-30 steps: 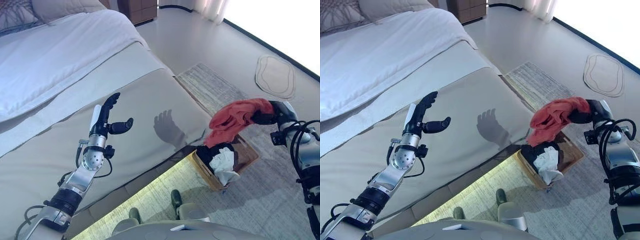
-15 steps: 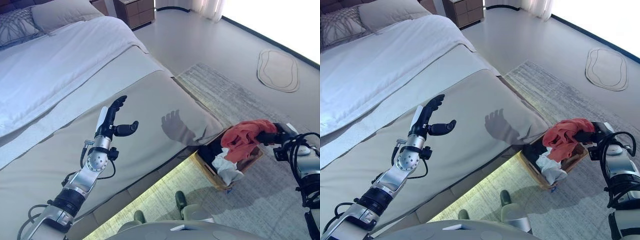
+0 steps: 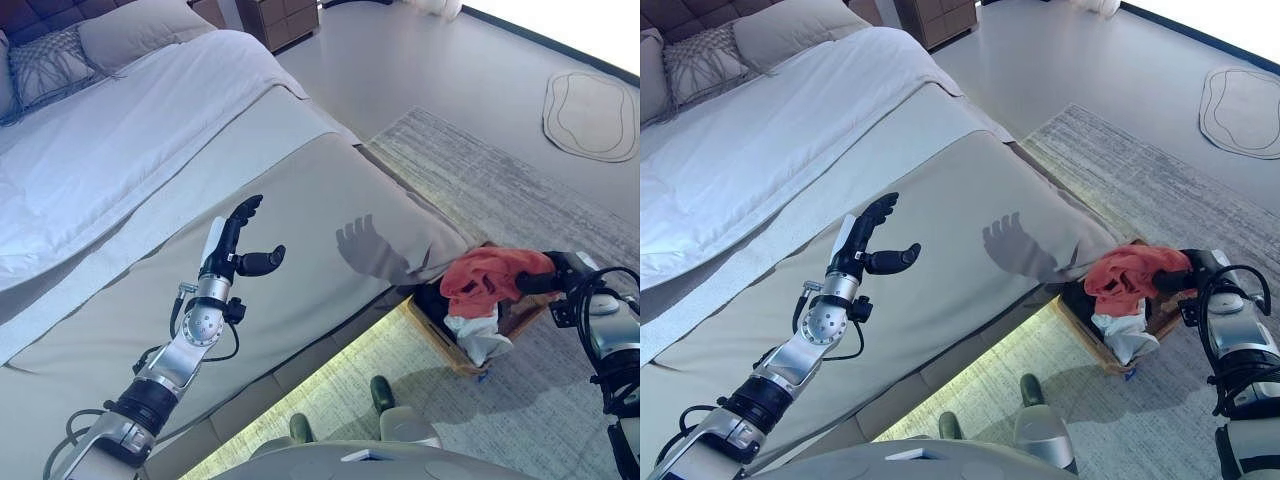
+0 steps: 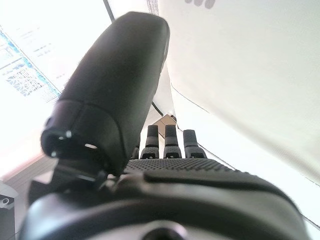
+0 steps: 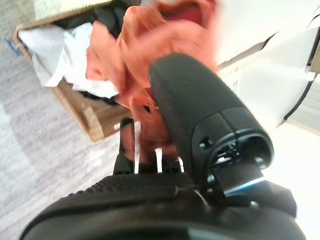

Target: Pick up the clothes from the bed and place them into the basket

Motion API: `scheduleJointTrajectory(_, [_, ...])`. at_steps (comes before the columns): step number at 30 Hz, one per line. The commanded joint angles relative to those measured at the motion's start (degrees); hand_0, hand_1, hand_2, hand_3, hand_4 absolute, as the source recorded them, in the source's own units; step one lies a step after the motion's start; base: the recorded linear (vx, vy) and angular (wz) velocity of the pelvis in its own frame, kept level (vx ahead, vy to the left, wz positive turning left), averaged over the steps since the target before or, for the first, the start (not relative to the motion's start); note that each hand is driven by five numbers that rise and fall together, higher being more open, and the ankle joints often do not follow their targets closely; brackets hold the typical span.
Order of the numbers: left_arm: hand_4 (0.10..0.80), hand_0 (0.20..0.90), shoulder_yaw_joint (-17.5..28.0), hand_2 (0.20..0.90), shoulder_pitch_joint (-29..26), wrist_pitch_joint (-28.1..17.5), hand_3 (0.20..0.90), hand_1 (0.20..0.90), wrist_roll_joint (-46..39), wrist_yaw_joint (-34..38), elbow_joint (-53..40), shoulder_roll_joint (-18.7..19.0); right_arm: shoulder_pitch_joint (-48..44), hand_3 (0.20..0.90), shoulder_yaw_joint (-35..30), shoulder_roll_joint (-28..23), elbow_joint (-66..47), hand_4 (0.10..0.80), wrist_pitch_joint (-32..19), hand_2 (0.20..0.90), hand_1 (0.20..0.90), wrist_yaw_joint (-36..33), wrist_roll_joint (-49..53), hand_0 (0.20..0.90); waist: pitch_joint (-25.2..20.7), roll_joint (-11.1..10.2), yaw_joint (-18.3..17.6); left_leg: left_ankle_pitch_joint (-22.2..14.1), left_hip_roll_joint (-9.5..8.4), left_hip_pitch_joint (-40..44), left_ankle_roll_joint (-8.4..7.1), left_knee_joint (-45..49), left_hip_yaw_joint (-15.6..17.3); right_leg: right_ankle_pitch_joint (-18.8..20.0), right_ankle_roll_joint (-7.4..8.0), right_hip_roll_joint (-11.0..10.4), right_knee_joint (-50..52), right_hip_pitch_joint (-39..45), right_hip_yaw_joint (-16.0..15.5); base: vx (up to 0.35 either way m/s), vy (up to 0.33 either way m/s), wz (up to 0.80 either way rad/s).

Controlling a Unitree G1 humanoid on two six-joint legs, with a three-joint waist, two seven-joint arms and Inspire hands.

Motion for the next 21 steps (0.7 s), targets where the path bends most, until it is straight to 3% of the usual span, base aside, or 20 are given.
scheduleJointTrajectory(1, [0.800, 0.900, 1.7, 0.900, -4.6, -4.2, 0.900, 0.900, 0.8, 4.2, -1.8, 0.7, -4.8, 0.900, -1.4, -3.9, 0.9, 0.800, -1.8, 0.900, 0.900, -4.3, -2.4, 0.900, -2.6, -3.2, -0.1, 0.6, 4.09, -0.1, -2.53, 0.6, 1.1, -1.9, 0.30, -2.6, 7.1, -2.0, -0.3, 0.000, 0.000, 0.00])
scheduleJointTrajectory(12, [0.800, 0.900, 3.0, 0.900, -3.8, -4.1, 0.900, 0.900, 0.1, 3.2, -1.5, 0.6, -3.4, 0.900, -2.7, -3.5, -0.6, 0.800, -0.7, 0.900, 0.900, -5.4, -2.7, 0.900, -3.6, -3.8, -0.5, 0.6, 4.25, 0.7, -2.48, 0.5, 1.7, -1.6, 0.25, -2.5, 6.7, -1.0, 0.2, -0.002, 0.004, 0.01])
scheduleJointTrajectory(21, [0.800, 0.900, 3.2, 0.900, -3.5, -4.6, 0.900, 0.900, -2.6, -1.2, -1.1, 0.4, -3.5, 0.900, -3.6, -2.4, -6.0, 0.800, -5.3, 0.900, 0.900, -6.5, -3.0, 0.900, -4.2, -4.0, -0.7, 0.6, 4.20, 1.1, -2.17, 0.5, 1.8, -1.9, 0.15, -2.3, 7.1, -0.5, 0.6, 0.005, 0.030, 0.00])
